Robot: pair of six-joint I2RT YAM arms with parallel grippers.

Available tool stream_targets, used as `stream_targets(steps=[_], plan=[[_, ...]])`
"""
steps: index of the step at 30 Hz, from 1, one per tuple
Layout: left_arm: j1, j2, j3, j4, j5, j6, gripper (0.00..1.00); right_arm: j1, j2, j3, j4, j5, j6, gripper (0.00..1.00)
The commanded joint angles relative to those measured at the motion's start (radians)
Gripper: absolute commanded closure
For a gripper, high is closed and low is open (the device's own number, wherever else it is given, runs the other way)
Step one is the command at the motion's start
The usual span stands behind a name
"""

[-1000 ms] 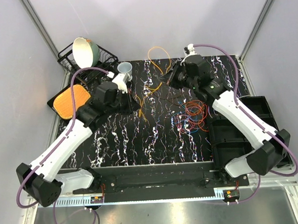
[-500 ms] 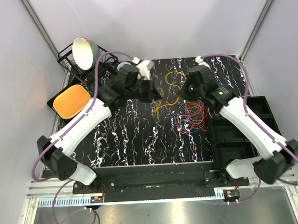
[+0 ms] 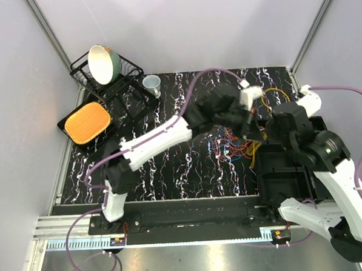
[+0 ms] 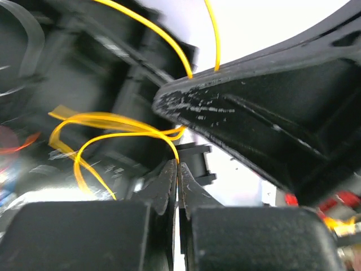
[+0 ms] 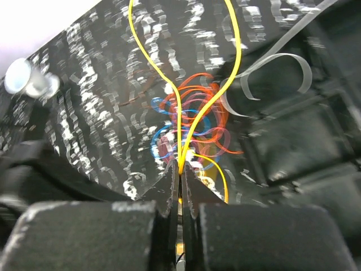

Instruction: Untangle the cables

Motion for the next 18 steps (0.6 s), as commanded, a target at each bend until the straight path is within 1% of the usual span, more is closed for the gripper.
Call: stream_targets(steps=[1,6,7,11,18], plan=[[-0.082,0.103,0.101,0.185,0.137,-0.042,1.00,0.001,-0.063,0.000,-0.156,0.159,0.121,1.00],[-0.145,0.227,0.201,0.251,0.128,-0.038,1.00,0.001,-0.130,-0.053,-0.188,0.207,0.173,1.00],[-0.150,0.267,0.214,0.266,0.128,-0.039,1.00,0.001,-0.138,-0.053,-0.206,0.216,0.183,1.00],[-0.162,0.339,0.282,0.283,0.084,-0.041,1.00,0.001,-0.162,-0.058,-0.228,0.266,0.203,1.00],[-0.164,0.376,0.339,0.346,0.022,-0.015,1.00,0.001,-0.187,-0.044,-0.213,0.343,0.219,1.00]])
